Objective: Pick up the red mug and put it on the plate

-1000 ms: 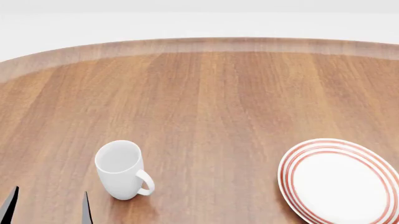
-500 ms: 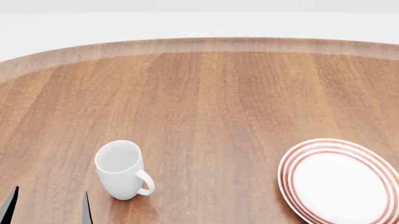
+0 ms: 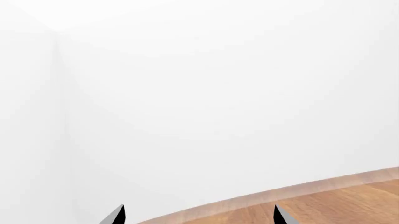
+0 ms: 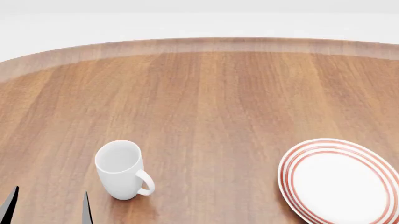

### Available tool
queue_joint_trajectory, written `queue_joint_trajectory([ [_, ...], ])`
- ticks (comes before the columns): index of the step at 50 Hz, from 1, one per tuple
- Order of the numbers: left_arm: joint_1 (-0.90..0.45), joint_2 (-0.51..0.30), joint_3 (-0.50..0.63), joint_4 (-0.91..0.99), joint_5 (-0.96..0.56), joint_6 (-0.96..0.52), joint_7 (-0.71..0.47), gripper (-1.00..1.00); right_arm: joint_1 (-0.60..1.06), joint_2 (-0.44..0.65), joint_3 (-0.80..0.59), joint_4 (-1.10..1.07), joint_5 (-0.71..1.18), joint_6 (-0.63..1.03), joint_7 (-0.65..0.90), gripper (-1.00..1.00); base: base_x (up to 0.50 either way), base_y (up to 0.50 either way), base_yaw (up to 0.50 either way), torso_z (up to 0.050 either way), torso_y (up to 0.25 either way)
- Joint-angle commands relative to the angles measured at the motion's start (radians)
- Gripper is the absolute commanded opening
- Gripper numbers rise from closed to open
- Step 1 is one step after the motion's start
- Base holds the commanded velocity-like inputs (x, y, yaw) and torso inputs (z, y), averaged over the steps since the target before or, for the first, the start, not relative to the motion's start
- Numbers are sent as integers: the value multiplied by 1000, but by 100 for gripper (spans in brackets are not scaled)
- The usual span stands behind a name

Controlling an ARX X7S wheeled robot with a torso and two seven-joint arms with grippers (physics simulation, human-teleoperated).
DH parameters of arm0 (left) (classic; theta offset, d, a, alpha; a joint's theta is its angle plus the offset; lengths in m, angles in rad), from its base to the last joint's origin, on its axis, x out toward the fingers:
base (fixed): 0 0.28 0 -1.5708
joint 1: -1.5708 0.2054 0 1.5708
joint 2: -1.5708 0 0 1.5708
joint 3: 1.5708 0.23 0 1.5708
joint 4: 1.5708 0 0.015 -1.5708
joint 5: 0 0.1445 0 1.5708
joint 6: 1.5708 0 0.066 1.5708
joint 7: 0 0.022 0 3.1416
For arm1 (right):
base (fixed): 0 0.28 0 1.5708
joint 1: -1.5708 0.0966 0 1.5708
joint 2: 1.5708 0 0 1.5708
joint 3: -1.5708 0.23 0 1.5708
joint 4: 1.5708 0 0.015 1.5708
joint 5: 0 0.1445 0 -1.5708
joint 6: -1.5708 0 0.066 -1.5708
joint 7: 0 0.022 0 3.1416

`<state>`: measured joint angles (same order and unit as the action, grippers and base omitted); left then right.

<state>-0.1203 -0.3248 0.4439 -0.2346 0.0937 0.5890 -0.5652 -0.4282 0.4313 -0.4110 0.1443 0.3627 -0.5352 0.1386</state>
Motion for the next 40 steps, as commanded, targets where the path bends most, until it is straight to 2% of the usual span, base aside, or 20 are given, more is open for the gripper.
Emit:
queue_joint_trajectory([
  [1, -1, -1, 2, -1, 0, 1, -4, 100, -8, 19, 12, -50, -13, 25, 37, -100, 0, 0, 0, 0, 0],
  [10, -3, -3, 6, -3, -2, 6, -3, 100, -57, 122, 50, -444, -89, 244, 195, -100, 0, 0, 0, 0, 0],
  [18, -4, -4, 8, -6, -1, 12, -5, 100, -3, 172, 72, -689, -84, 453, 269, -100, 0, 0, 0, 0, 0],
  [28, -5, -6, 11, -6, -2, 14, -7, 100, 123, 217, 149, -879, 124, 656, 343, -100, 0, 0, 0, 0, 0],
  [40, -5, -7, 12, -5, -5, 11, -10, 100, 359, 257, 170, -968, 286, 928, 448, -100, 0, 0, 0, 0, 0],
])
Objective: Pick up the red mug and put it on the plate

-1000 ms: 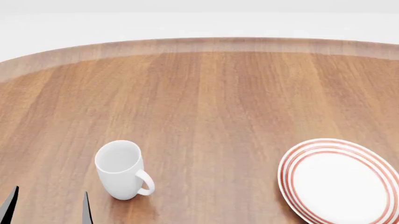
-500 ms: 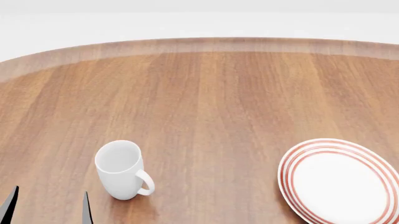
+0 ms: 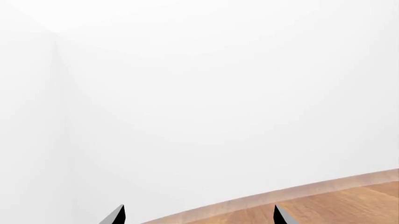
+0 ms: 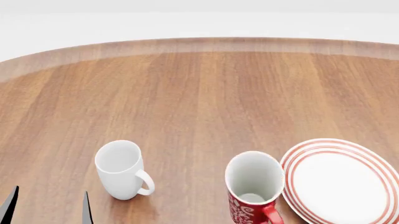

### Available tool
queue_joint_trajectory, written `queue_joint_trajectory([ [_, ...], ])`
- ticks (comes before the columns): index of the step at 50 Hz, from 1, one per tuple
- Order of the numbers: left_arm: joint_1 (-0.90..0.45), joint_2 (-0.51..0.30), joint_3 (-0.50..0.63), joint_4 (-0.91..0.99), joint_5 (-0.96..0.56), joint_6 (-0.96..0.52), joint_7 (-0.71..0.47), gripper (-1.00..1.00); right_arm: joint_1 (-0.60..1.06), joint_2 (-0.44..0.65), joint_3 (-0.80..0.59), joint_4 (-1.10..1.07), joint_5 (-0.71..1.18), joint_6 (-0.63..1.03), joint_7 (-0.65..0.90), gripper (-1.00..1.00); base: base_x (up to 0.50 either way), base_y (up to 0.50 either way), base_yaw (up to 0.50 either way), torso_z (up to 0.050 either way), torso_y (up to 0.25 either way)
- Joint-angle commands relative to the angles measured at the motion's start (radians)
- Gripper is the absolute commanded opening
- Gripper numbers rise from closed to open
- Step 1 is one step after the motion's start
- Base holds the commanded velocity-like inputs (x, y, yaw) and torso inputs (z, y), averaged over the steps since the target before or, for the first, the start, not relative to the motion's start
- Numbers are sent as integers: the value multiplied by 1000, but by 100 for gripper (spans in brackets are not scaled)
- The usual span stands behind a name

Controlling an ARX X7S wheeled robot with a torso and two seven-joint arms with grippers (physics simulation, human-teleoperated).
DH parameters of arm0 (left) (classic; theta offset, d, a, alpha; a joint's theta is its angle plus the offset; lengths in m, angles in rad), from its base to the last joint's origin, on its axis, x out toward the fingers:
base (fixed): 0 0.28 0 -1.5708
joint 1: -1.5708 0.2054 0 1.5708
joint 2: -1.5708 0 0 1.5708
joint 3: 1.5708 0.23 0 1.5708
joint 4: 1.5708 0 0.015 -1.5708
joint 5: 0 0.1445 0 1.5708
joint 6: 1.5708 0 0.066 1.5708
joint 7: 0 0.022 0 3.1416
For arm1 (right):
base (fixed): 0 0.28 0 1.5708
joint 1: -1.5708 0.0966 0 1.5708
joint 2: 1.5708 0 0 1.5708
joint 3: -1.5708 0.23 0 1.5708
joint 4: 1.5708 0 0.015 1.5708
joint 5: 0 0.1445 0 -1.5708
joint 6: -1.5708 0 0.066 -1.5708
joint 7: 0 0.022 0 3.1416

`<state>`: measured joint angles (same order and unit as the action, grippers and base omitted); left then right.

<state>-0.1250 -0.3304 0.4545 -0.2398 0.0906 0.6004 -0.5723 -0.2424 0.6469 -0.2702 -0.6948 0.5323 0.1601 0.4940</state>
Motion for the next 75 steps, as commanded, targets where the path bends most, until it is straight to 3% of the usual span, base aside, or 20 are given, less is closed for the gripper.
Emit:
queue_joint_trajectory([
  [1, -1, -1, 2, 0, -2, 0, -3, 100, 191, 43, 31, -134, 128, 252, 103, -100, 0, 0, 0, 0, 0],
  [12, -1, -2, 4, 0, -2, 1, -5, 100, 361, 61, 81, -128, 287, 416, 196, -100, 0, 0, 0, 0, 0],
  [28, -4, -4, 8, -4, 1, 9, -11, 100, 497, 46, 143, 20, 483, 512, 238, -100, 0, 0, 0, 0, 1],
  [45, -5, -6, 11, -4, 2, 9, -16, 100, 508, 34, 183, 107, 435, 464, 248, -100, 0, 0, 0, 0, 0],
  [71, -7, -9, 17, -6, -1, 13, -20, 100, 587, 55, 130, 131, 385, 539, 299, -100, 0, 0, 0, 0, 0],
  [75, -7, -9, 16, -7, -1, 14, -23, 100, 627, 83, 87, 187, 338, 533, 216, -100, 0, 0, 0, 0, 0],
])
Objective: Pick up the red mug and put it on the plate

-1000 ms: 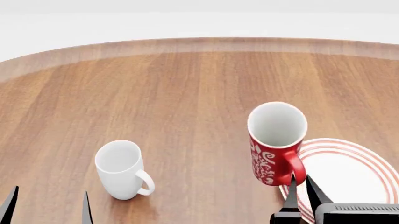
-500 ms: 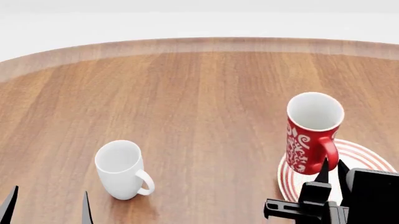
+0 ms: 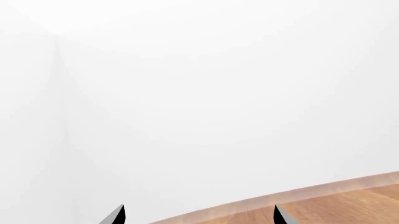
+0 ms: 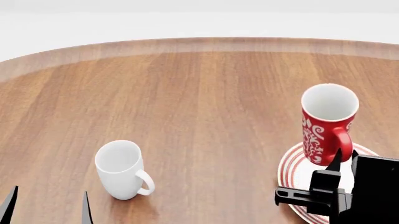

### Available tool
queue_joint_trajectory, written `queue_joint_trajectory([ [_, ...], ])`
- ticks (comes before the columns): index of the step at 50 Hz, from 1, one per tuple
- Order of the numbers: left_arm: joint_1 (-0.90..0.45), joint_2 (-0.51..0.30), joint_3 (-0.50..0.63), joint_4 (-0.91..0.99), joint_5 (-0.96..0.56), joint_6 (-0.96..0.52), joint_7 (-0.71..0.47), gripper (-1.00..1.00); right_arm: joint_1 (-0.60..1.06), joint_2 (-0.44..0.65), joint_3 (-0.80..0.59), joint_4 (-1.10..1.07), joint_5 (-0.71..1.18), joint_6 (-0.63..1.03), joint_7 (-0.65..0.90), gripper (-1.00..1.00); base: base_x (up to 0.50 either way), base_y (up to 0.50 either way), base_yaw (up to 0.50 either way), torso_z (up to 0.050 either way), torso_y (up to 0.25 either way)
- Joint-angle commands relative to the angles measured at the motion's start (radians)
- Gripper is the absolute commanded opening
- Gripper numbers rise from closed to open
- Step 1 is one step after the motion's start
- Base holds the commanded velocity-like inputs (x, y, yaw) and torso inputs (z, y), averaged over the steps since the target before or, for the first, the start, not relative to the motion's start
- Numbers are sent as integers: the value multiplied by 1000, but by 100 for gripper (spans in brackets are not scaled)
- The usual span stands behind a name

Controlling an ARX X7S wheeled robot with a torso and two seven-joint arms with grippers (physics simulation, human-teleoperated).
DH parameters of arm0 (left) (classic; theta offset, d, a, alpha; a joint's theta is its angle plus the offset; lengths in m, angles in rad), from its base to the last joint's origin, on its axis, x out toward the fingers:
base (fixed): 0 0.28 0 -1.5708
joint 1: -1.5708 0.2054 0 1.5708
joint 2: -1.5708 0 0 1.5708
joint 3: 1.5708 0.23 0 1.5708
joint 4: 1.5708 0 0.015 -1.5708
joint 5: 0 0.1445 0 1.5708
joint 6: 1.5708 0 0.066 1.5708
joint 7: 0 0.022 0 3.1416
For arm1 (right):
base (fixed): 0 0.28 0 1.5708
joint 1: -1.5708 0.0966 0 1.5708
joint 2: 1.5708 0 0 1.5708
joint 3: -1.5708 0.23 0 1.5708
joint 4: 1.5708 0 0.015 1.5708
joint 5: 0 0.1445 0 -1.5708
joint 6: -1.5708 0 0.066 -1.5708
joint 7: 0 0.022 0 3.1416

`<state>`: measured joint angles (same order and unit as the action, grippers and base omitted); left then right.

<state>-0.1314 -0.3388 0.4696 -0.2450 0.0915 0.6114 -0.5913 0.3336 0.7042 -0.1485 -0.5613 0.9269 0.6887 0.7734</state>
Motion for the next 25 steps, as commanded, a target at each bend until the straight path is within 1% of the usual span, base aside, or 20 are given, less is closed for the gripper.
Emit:
queue_joint_trajectory([
  [1, 0, 0, 1, -1, -1, 3, -5, 100, 69, 39, -39, 82, -55, 2, -105, -100, 0, 0, 0, 0, 0],
  [17, -4, -4, 10, -4, -16, 9, 6, 100, 197, 101, -49, 241, -34, 4, -311, -100, 0, 0, 0, 0, 1],
  [22, -4, -5, 11, -5, -16, 10, 5, 100, 257, 129, -31, 285, 19, 43, -363, -100, 0, 0, 0, 0, 0],
  [23, -4, -5, 11, -5, -16, 10, 4, 100, 273, 127, -29, 318, 32, 40, -400, -100, 0, 0, 0, 0, 0],
  [25, -4, -5, 11, -4, -14, 9, 2, 100, 294, 131, -26, 336, 59, 56, -427, -100, 0, 0, 0, 0, 0],
])
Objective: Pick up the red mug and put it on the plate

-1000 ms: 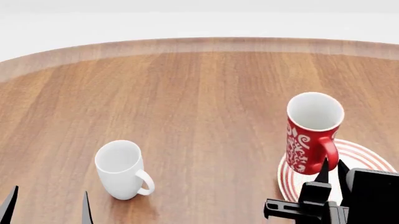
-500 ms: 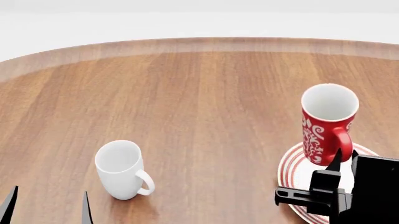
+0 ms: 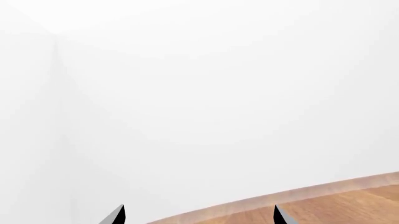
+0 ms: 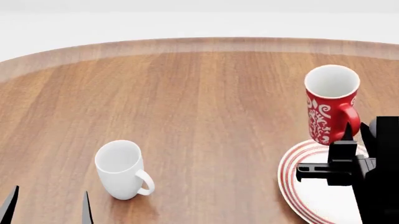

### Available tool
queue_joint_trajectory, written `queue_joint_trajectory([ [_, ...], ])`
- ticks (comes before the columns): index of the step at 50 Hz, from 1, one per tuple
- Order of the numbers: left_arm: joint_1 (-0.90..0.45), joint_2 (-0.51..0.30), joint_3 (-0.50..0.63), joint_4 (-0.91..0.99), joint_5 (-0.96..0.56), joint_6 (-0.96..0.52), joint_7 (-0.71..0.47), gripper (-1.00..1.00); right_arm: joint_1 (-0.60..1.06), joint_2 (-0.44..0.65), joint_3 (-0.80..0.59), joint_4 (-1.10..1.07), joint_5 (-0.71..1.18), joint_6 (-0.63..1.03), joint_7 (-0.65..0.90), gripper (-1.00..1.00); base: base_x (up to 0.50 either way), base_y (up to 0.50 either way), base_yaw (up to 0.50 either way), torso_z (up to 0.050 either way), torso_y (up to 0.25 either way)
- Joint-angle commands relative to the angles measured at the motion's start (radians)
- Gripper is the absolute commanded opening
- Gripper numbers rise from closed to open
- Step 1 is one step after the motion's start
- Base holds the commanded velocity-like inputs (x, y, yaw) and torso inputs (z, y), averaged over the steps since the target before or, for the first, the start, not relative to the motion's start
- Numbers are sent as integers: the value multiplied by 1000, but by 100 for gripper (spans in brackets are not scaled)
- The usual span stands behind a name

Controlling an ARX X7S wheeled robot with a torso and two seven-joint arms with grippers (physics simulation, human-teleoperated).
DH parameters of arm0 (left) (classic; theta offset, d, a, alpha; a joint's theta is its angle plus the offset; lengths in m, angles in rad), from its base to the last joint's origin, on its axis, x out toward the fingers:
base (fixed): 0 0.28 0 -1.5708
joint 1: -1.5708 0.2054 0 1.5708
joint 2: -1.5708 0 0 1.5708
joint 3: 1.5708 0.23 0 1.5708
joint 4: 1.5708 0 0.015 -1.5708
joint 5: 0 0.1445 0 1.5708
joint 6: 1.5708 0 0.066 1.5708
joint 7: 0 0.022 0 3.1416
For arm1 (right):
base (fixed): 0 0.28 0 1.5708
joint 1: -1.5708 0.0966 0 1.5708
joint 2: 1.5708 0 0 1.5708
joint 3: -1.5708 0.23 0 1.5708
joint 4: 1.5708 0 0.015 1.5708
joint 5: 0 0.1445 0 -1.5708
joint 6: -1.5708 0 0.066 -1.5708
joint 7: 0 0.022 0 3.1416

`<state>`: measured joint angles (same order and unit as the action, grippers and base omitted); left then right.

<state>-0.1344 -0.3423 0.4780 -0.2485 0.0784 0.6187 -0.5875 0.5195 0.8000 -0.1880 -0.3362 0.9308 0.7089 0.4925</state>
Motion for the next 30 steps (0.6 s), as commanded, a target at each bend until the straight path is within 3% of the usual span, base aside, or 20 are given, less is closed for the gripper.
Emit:
queue_joint_trajectory([
  [1, -1, -1, 2, -1, -1, 2, -2, 100, 127, 39, 7, 124, 45, 44, -148, -100, 0, 0, 0, 0, 0],
  [9, -1, -2, 2, 0, 4, 0, -8, 100, 242, 37, -3, 300, 55, 34, -313, -100, 0, 0, 0, 0, 0],
  [30, -3, -3, 4, -2, 17, 4, -21, 100, 481, -11, -112, 748, -120, -79, -578, -100, 0, 0, 0, 0, 0],
])
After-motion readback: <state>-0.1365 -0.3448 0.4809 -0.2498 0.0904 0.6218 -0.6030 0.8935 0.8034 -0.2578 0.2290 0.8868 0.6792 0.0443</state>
